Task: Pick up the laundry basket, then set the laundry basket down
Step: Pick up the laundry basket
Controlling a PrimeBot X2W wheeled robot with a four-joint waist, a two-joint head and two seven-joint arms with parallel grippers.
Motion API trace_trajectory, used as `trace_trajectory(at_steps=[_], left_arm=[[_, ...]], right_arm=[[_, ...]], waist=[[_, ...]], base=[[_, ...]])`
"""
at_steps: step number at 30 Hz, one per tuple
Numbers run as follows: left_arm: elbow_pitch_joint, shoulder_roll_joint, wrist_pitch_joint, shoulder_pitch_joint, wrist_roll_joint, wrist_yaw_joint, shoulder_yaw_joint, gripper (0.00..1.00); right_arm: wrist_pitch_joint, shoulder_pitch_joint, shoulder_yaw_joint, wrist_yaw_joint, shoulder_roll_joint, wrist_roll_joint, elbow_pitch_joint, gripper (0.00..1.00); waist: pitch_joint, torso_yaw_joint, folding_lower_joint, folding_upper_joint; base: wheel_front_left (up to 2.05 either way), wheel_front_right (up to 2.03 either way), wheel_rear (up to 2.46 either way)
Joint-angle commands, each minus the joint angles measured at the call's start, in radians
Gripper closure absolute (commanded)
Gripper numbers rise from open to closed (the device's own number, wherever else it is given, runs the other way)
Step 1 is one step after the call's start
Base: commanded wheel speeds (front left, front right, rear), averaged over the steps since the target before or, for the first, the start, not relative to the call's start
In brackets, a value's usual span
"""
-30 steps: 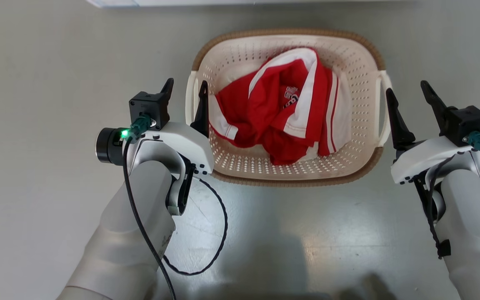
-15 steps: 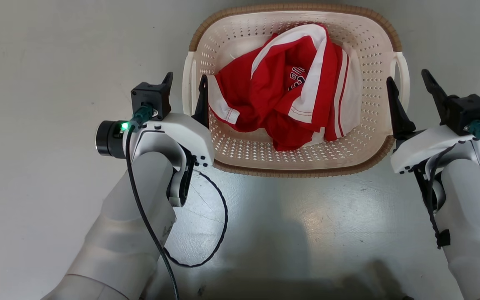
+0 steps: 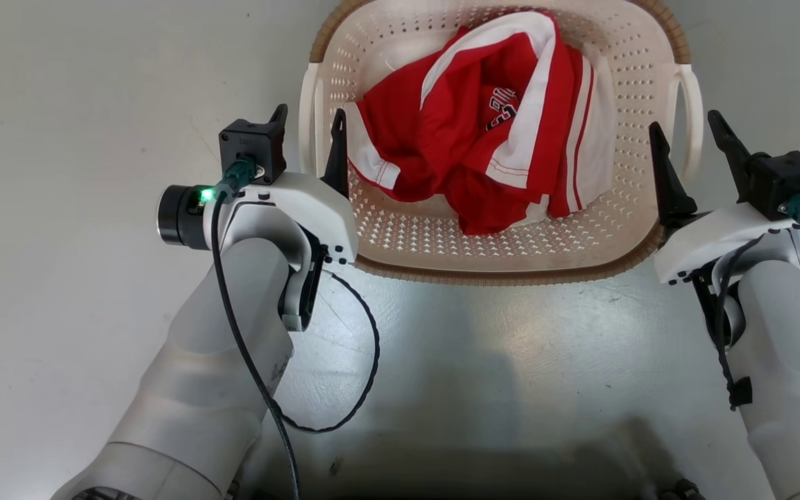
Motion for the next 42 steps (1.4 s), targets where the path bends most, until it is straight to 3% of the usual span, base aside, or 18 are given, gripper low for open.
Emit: trace_trajectory(at_steps=[1, 41, 42], left_arm=[[-0.008, 0.019, -0.006, -0.002, -0.011, 0.012, 0.012, 0.0], [0.077, 0.019, -0.006, -0.06, -0.065, 0.027, -0.106, 0.0], [0.087, 0.019, -0.006, -0.06, -0.07, 0.022, -0.111, 0.28]], right_arm=[[-0.011, 0.011, 0.013, 0.006, 0.015, 0.011, -0.005, 0.0], [-0.011, -0.065, 0.003, 0.006, 0.061, 0.007, 0.157, 0.0], [-0.011, -0.067, 0.005, 0.006, 0.063, 0.007, 0.151, 0.0]], waist=[[0.005, 0.002, 0.0, 0.0], [0.038, -0.004, 0.0, 0.0], [0.039, -0.005, 0.0, 0.0]], base=[[0.0, 0.0, 0.0], [0.0, 0.0, 0.0], [0.0, 0.0, 0.0]])
